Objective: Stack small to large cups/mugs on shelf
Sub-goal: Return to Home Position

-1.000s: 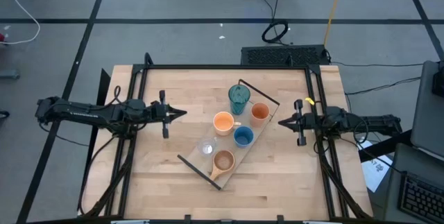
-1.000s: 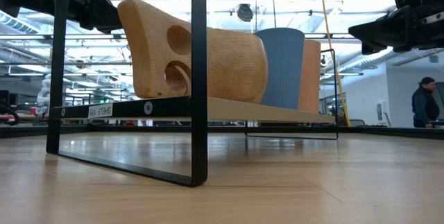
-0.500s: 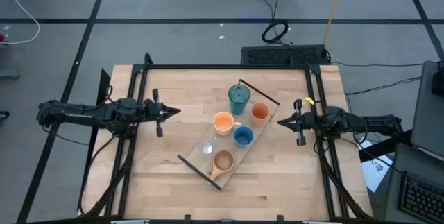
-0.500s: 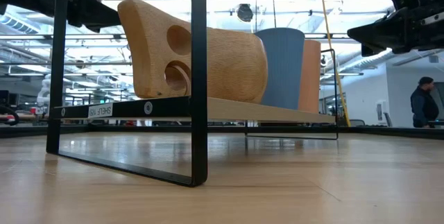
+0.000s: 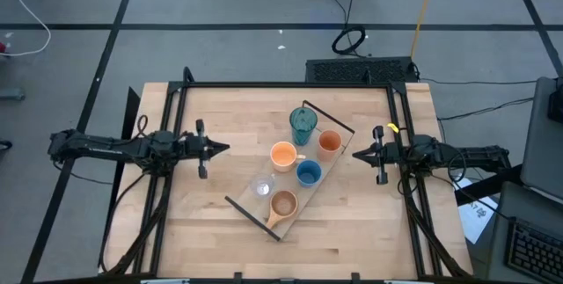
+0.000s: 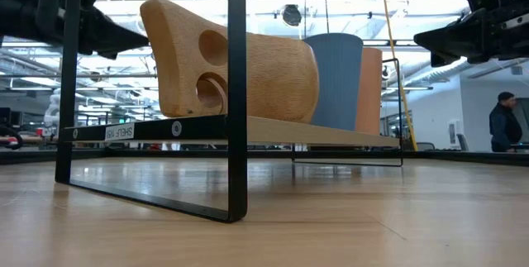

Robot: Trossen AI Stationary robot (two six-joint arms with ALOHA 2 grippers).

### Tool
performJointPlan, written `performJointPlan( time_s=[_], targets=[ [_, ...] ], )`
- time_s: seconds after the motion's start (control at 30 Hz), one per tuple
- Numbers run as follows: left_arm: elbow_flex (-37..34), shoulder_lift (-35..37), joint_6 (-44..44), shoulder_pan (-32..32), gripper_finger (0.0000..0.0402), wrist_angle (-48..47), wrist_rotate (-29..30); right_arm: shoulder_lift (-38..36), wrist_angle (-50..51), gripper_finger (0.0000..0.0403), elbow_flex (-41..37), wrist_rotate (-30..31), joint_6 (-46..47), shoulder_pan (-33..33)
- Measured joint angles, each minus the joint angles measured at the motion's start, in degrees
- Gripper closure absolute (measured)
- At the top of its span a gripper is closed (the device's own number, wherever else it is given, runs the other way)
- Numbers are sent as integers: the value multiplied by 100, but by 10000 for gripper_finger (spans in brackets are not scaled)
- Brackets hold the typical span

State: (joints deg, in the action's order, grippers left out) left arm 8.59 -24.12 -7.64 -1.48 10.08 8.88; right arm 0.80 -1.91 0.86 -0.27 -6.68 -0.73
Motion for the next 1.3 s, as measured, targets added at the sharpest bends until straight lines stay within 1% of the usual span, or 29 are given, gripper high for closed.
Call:
performJointPlan(
  time_s=[0.1, 0.23, 0.37, 0.47, 0.67, 0.77, 0.93, 1.2, 1.3],
  targets=[
    [-235, 72, 81, 0, 393, 251, -35, 0, -4, 403, 0, 0, 0, 0],
    [-423, 107, 86, 0, 399, 440, -140, 0, -11, 403, 0, 2, 0, 0],
    [-620, 107, 137, 2, 393, 749, -159, 0, -17, 403, 0, 2, 0, 0],
    [-792, 107, 139, 1, 398, 1034, -203, 0, -20, 403, 0, 2, 0, 0],
    [-803, 110, 228, 0, 394, 1110, -302, 0, -26, 403, 0, 4, 0, 0],
    [-803, 239, 211, 1, 399, 1101, -481, 0, -26, 403, 0, 2, 0, 0],
    [-799, 652, 147, 0, 397, 962, -470, 0, -31, 403, 0, 3, 1, 0],
    [-799, 1233, 215, 0, 394, 214, -446, 0, -32, 403, 0, 2, 0, -1],
    [-799, 1396, 167, 0, 399, -98, -457, 0, -32, 403, 0, 2, 0, -1]
  ],
)
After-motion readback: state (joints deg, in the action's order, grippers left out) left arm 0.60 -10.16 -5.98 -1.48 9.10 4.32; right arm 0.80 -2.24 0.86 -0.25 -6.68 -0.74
